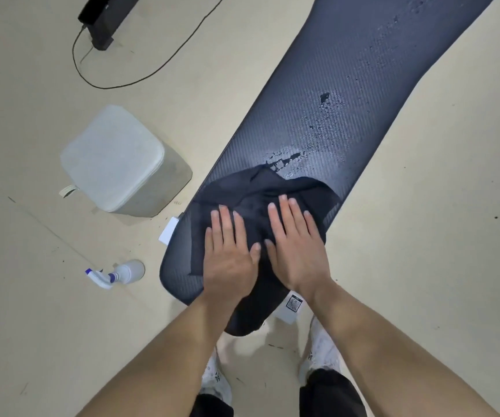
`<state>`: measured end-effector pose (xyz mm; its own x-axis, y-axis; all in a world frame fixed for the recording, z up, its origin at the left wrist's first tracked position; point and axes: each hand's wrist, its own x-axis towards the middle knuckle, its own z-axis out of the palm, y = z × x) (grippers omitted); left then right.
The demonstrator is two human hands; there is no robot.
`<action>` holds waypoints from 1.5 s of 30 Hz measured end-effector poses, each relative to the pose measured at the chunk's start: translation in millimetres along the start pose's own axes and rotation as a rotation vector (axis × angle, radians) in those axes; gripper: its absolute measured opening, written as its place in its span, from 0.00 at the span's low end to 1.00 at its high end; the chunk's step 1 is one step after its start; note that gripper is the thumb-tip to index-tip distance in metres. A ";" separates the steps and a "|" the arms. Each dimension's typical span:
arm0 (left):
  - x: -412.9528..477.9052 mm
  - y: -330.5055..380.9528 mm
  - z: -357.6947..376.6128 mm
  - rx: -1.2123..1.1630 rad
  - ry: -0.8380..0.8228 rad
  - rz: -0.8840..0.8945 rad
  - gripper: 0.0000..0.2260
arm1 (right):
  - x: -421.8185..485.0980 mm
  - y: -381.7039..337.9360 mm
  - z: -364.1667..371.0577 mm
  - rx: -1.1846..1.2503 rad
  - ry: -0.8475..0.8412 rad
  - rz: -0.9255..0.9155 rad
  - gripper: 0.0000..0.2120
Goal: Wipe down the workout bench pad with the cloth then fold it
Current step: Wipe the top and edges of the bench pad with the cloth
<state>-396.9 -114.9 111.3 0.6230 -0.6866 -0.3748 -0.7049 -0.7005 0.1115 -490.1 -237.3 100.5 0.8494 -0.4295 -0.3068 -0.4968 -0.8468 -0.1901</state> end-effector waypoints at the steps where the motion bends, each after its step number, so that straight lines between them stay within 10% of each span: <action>1: 17.8 9.0 -4.2 -0.001 0.011 0.022 0.32 | 12.9 14.8 -5.8 -0.005 0.007 0.012 0.32; 22: 291.5 115.5 -94.5 0.157 0.009 0.293 0.29 | 212.2 183.1 -103.3 -0.065 0.109 0.186 0.31; 45: -32.0 -117.2 2.4 0.131 -0.020 0.390 0.29 | -11.4 -111.7 24.3 0.030 0.012 0.077 0.31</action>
<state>-335.0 -10.4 108.1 0.2949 -0.8907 -0.3460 -0.9247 -0.3573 0.1314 -448.6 -130.2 102.5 0.8106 -0.4965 -0.3107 -0.5654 -0.8016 -0.1943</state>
